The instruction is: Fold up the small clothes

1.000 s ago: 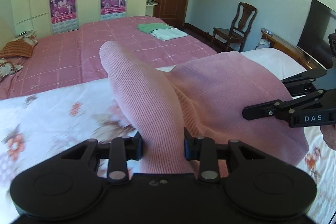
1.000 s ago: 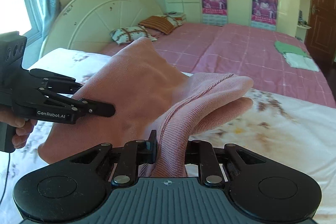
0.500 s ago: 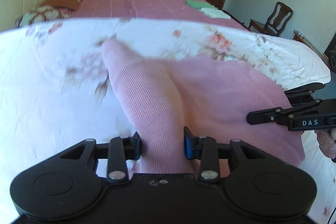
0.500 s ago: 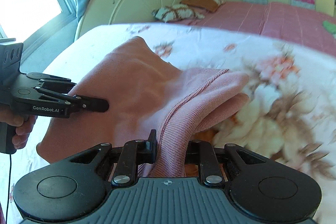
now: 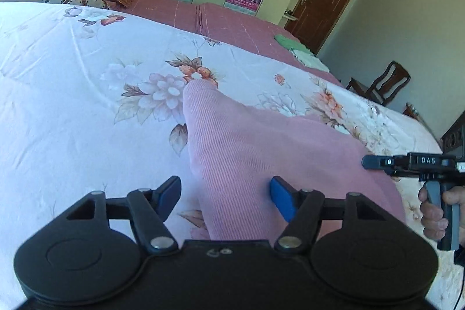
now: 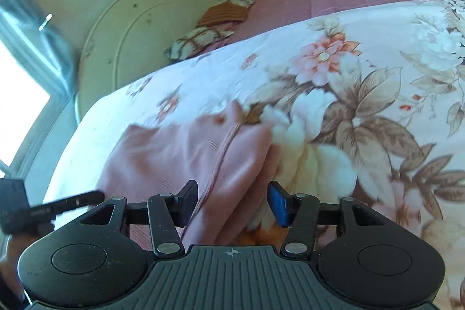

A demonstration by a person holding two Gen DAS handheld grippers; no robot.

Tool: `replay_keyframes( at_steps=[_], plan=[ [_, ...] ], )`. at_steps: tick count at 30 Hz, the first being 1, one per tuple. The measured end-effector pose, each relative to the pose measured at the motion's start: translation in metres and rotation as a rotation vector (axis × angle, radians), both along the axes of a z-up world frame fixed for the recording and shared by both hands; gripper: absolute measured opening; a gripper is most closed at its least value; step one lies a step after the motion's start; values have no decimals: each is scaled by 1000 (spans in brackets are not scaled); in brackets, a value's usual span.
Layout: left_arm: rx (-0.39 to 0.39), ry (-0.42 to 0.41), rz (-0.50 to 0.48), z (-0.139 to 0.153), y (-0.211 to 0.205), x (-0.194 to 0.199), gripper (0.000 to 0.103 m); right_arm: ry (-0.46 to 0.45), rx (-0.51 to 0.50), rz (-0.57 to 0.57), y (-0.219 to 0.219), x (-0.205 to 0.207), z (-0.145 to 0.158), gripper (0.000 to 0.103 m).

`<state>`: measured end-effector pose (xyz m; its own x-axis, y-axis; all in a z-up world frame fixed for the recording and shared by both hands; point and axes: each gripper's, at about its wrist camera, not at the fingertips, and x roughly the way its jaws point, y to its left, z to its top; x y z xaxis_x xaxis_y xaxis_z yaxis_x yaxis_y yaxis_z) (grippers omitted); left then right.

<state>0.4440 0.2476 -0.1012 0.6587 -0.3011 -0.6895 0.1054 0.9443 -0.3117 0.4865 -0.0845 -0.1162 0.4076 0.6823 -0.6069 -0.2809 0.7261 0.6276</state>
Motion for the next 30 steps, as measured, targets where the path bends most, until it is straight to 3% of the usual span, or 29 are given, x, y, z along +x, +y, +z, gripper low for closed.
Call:
replay_keyframes(
  at_steps=[2,3,4,5,8,10,12,14,18,21,23,28,29,30],
  plan=[
    [28,11,15,-5,-2,7,69,-16,-48,-5,9,11,-1,35],
    [22,18,25,-9,-1,8,72,-46,-98,3,14,13,-1,24],
    [18,19,34,-12,0,8,75,-75,-191,-4,20,13,-3,20],
    [19,16,39,-14,1,8,76,-90,-235,-1,22,13,-7,20],
    [-10,9,49,-16,6,2,77,-101,-244,6,19,10,-8,20],
    [-24,-12,53,-8,9,-11,67,-130,-301,9,22,2,-1,20],
    [-36,-47,35,2,10,-34,66,-176,-336,-5,19,-14,16,20],
    [-34,-56,25,7,11,-62,64,-192,-291,26,9,-37,35,26],
    [-101,-23,43,0,16,-109,63,-110,-151,72,-15,-94,49,28],
    [-64,27,48,-14,6,-125,64,-58,-110,76,-17,-127,45,28],
    [-19,8,56,-16,-3,-131,63,-22,-88,74,-10,-140,40,28],
    [10,20,42,-12,-13,-125,62,21,-87,56,8,-137,16,27],
    [18,26,34,-11,-15,-124,62,9,-88,60,11,-136,14,12],
    [27,33,24,-10,-17,-125,60,-14,-112,80,14,-134,13,4]
  ],
)
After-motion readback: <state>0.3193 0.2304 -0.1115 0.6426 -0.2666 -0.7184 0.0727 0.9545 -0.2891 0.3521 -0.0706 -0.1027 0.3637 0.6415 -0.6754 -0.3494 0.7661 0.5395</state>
